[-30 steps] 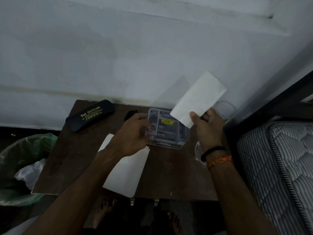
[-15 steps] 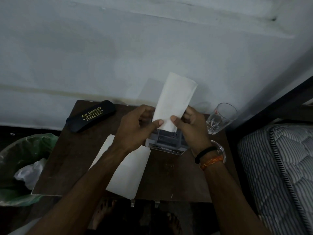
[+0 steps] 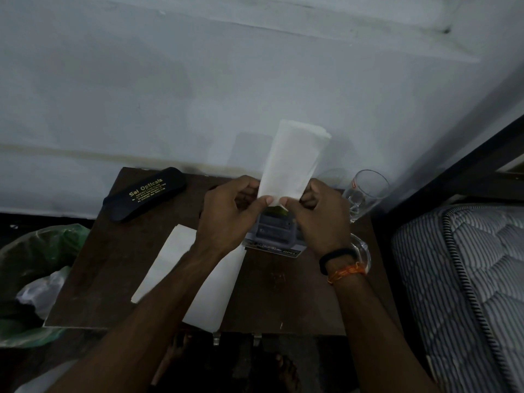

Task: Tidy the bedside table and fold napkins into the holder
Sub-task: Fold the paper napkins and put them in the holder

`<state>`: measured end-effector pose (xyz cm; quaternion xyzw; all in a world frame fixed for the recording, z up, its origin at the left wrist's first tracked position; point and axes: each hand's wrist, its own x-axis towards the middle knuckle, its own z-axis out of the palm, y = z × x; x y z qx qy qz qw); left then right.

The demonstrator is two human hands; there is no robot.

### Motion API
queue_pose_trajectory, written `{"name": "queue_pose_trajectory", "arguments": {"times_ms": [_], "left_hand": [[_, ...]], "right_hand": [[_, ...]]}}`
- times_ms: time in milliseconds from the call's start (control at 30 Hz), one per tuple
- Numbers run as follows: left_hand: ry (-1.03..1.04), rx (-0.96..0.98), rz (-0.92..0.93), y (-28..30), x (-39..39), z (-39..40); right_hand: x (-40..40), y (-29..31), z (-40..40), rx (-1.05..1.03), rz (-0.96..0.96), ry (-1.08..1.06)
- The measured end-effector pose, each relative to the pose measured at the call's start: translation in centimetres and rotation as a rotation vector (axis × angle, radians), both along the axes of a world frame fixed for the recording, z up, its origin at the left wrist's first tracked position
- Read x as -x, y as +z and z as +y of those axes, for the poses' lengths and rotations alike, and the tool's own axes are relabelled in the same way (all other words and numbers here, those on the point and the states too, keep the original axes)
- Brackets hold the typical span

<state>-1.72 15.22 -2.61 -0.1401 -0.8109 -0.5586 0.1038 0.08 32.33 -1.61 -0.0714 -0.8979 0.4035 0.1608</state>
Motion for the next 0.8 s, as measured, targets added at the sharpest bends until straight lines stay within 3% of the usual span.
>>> {"name": "queue_pose_trajectory", "arguments": {"times_ms": [200,567,800], "left_hand": [[-0.001,0.040,0.019,-0.6,0.5,0.7],[0.186,0.045,-0.039,-1.6,1.2,2.7],[0.174,0.206,-0.044,-2.3,1.4,2.8]], "right_hand": [[-0.2,-0.1,0.0,-0.060,0.066,-0.091],[0.2,-1.0,0.1,-0.059,0.028,-0.115],[0.6,-1.9,0.2,-0.100,0.010,-0.099]]}}
